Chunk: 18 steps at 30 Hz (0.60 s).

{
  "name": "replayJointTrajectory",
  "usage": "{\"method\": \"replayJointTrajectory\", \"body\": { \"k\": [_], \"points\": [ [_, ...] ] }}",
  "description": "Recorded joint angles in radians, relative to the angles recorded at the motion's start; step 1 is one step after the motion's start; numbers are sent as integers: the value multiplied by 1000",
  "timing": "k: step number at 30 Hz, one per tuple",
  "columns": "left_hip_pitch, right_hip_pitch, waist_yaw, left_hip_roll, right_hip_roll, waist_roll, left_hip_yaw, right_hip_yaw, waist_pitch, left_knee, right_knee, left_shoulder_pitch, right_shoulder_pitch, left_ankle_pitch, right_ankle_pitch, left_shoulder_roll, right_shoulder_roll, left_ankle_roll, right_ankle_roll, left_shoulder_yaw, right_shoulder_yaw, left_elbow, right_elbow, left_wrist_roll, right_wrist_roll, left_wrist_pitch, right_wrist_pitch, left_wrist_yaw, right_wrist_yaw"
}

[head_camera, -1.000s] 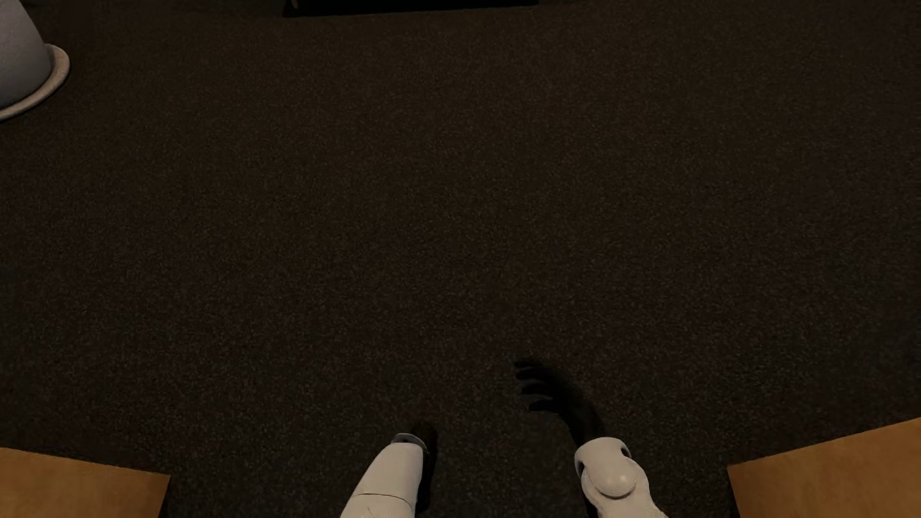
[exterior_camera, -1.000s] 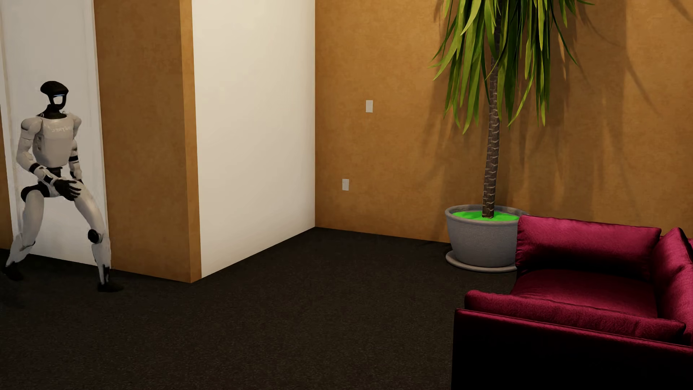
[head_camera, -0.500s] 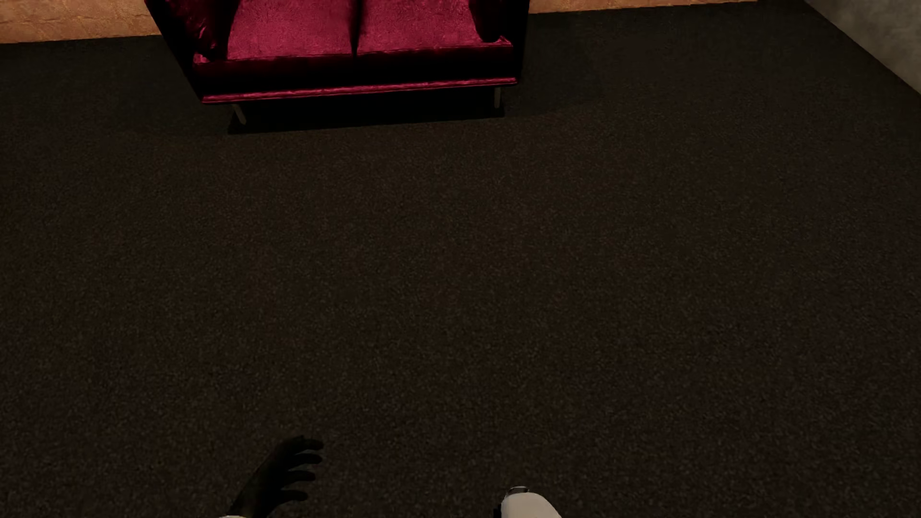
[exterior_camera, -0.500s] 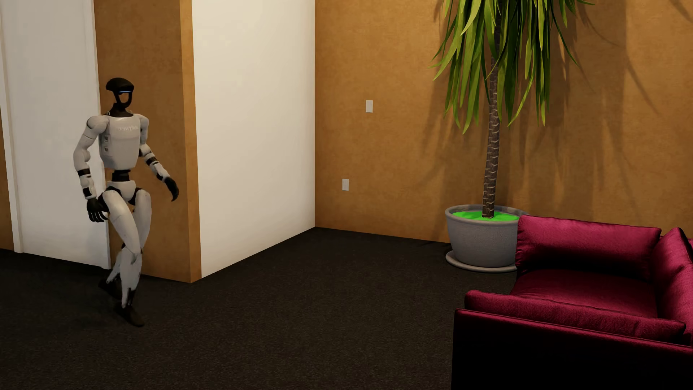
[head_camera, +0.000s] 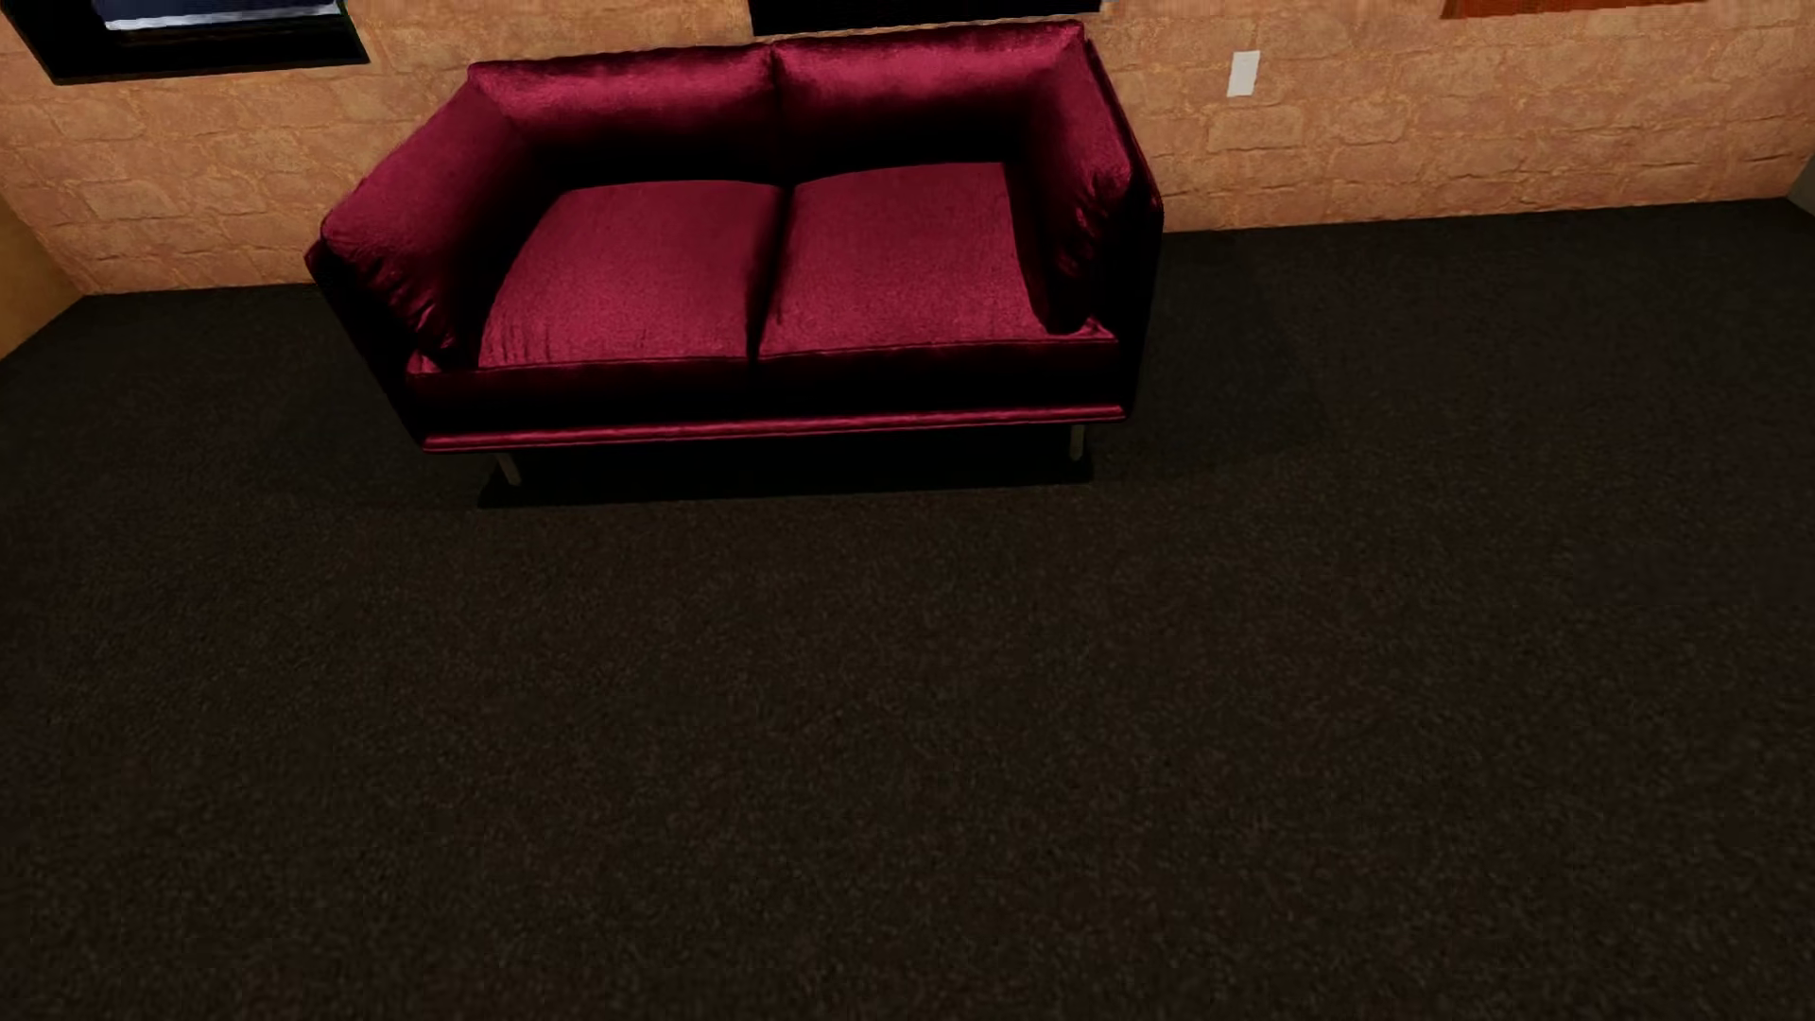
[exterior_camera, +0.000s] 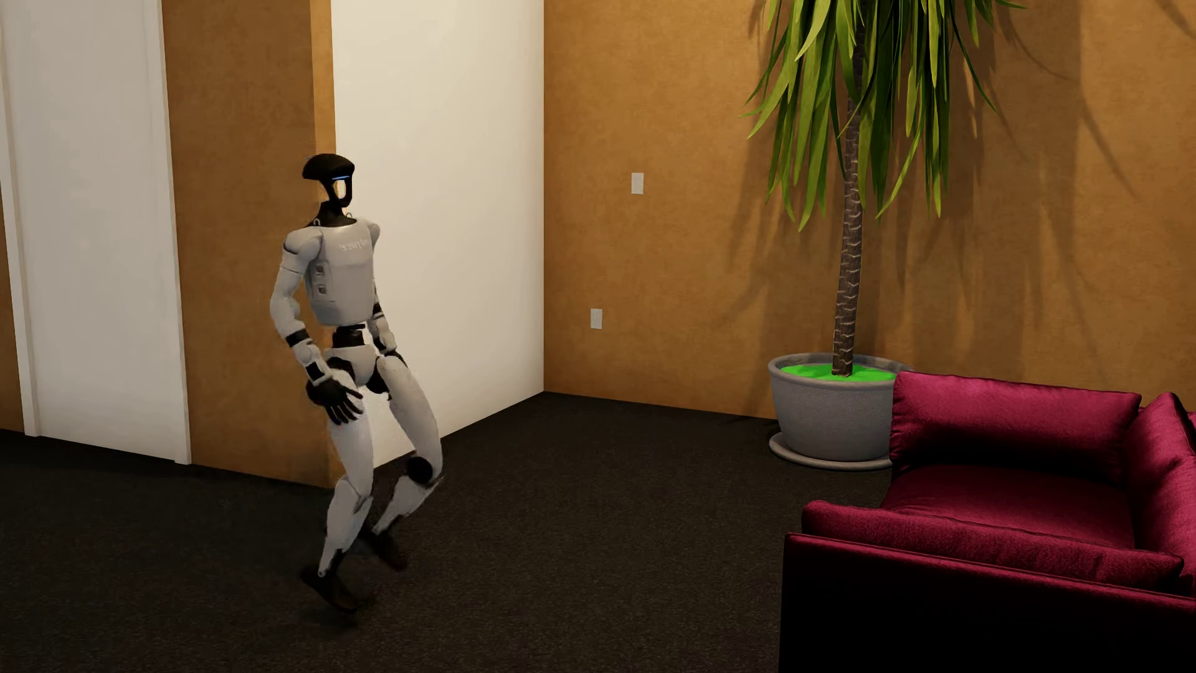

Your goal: Walk to the sofa

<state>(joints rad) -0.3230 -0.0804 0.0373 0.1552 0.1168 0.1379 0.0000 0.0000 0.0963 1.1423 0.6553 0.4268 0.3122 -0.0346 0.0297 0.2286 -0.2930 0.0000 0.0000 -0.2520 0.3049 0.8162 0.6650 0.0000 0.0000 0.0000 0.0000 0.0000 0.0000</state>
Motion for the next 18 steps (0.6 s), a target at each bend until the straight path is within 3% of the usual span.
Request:
{"method": "replayJointTrajectory", "body": {
  "k": [3,5,6,7,8,9,10,11,13,16,18],
  "points": [
    [-85,176,37,-4,1,-9,0,0,-7,-461,-46,37,-103,-51,-108,8,6,0,0,80,-59,146,-177,0,0,0,0,0,0],
    [-90,288,67,8,-6,0,0,0,-15,-637,-62,42,-152,-127,-192,12,2,0,0,136,-71,206,-278,0,0,0,0,0,0],
    [-92,341,94,16,-19,1,0,0,-24,-899,-63,41,-165,-88,-227,15,4,0,0,157,-73,220,-311,0,0,0,0,0,0],
    [-98,381,128,26,-41,1,0,0,-39,-947,-54,38,-169,-98,-251,17,7,0,0,175,-70,224,-329,0,0,0,0,0,0],
    [-105,419,160,34,-70,-4,0,0,-58,-705,-40,36,-164,-171,-261,18,13,0,0,196,-63,221,-332,0,0,0,0,0,0],
    [-112,456,191,44,-104,-8,0,0,-81,-640,-22,38,-147,-172,-251,19,16,0,0,211,-46,207,-330,0,0,0,0,0,0],
    [-80,472,205,32,-149,-22,0,0,-108,-654,17,40,-131,-7,-209,25,22,0,0,208,-26,197,-317,0,0,0,0,0,0],
    [-187,463,164,11,-163,-35,0,0,-128,-512,83,24,-118,123,-119,15,22,0,0,226,0,187,-278,0,0,0,0,0,0],
    [-199,442,114,-31,-133,-56,0,0,-98,-337,254,-34,-69,102,58,27,34,0,0,165,39,107,-156,0,0,0,0,0,0],
    [-68,182,167,-45,-149,-76,0,0,-73,-383,475,-138,-90,18,-31,32,13,0,0,162,191,-97,47,0,0,0,0,0,0],
    [17,10,131,-70,-143,-76,0,0,-49,-456,485,-172,-68,7,-44,22,11,0,0,190,162,-236,94,0,0,0,0,0,0]
  ]
}}
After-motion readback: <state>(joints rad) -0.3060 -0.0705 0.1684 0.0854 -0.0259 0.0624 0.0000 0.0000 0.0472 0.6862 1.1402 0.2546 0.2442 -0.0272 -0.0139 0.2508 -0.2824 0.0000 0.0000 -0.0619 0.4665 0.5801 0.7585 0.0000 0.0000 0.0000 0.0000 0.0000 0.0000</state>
